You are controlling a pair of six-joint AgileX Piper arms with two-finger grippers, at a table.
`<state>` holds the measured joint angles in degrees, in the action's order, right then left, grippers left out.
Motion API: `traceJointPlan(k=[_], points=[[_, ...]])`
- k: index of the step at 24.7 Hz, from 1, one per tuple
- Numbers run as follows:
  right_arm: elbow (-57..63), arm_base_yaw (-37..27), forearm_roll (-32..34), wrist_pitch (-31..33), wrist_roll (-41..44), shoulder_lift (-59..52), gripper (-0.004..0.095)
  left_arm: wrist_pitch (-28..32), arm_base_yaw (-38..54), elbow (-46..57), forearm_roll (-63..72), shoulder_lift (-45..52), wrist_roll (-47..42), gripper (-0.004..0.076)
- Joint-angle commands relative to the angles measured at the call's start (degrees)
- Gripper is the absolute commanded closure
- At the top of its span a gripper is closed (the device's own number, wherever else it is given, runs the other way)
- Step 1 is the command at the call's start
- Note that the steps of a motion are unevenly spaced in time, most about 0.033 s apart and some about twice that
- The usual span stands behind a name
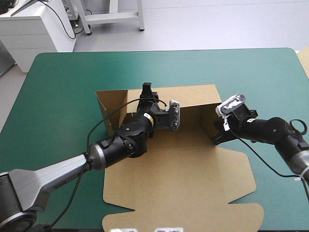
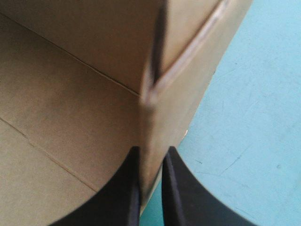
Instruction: Fold the box
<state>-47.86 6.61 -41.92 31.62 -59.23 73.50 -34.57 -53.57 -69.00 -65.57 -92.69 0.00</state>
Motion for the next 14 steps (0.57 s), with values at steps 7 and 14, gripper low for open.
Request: traceJointPlan(k=[7,14], points=[[-1.65,0.15,-2.34,1.60,1.03,-1.39,0.0927,-4.98,-10.27,-0.49,2.46,7.86,-0.53,0.0176],[-2.35,0.15,-2.34,1.14,2.37,-1.39,0.0928,-11.80,-19.86,-0.49,2.46,12.33,-0.53,0.0176]])
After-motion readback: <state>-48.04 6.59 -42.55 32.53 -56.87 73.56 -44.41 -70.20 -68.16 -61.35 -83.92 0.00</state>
